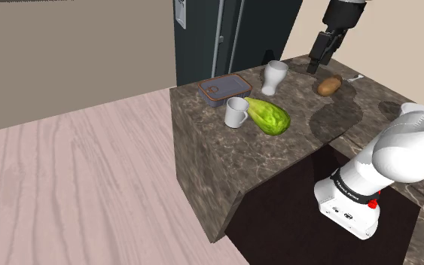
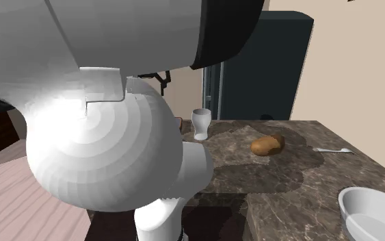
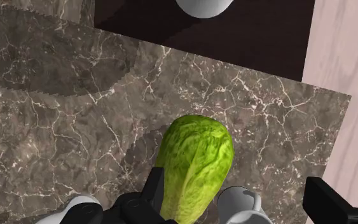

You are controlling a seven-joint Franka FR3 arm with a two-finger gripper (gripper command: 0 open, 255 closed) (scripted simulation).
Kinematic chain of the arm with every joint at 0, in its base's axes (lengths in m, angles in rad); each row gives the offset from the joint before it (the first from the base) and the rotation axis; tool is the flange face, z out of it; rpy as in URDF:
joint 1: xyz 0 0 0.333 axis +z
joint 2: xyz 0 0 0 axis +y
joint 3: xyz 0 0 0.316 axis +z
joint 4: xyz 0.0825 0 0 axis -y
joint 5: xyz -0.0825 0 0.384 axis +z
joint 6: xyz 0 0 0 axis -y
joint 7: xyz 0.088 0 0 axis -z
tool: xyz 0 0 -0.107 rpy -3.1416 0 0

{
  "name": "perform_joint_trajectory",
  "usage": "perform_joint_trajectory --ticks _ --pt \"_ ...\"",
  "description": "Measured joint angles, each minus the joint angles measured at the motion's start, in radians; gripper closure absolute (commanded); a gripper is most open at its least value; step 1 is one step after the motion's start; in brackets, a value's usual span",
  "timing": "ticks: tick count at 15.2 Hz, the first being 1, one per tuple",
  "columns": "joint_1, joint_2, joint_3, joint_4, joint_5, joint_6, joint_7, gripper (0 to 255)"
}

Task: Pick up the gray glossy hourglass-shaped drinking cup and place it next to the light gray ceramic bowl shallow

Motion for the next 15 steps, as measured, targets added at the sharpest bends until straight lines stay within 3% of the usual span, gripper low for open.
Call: perform_joint_trajectory --ticks 6,15 --pt "-0.023 0.107 -0.054 0.010 -0.020 0.100 -0.053 0" --pt "-0.065 0.409 -0.183 0.127 -0.026 0.289 -0.194 0"
